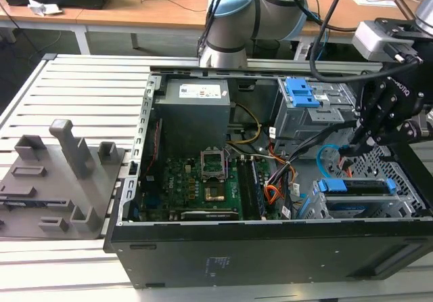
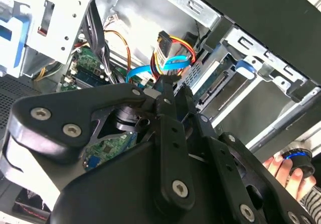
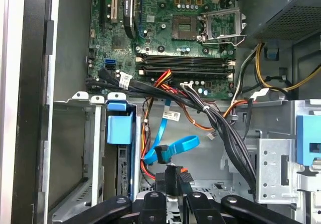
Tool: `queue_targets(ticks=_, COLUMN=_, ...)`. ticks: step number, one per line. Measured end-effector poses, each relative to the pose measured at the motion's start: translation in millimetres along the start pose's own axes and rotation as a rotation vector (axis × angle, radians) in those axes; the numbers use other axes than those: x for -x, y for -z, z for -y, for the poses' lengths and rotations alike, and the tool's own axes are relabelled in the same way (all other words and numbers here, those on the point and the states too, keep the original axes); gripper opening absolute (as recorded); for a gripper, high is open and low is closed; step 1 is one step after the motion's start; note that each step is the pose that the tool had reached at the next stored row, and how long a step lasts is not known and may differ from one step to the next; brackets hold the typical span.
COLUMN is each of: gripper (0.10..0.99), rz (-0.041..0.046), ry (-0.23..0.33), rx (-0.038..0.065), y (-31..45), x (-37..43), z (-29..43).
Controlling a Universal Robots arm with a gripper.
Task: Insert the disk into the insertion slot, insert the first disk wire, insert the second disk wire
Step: 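Insert the first disk wire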
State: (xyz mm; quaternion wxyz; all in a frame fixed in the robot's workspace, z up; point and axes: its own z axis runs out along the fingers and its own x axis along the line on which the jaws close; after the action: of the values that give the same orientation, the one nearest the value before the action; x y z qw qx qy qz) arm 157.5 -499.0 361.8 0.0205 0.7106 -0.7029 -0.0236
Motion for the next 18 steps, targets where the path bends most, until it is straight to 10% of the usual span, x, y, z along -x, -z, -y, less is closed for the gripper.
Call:
queue_targets(ticks=14, gripper=0.255, rz=-0.0112, ry=-0.009, rx=0.0, y=-7.5, x=2.1, z=-0.8)
queue_targets(ticks=18, gripper=0.318, rz=-0.0109, ry=-0.01, rx=-0.001, y=4.0, x=2.2, z=-2.2)
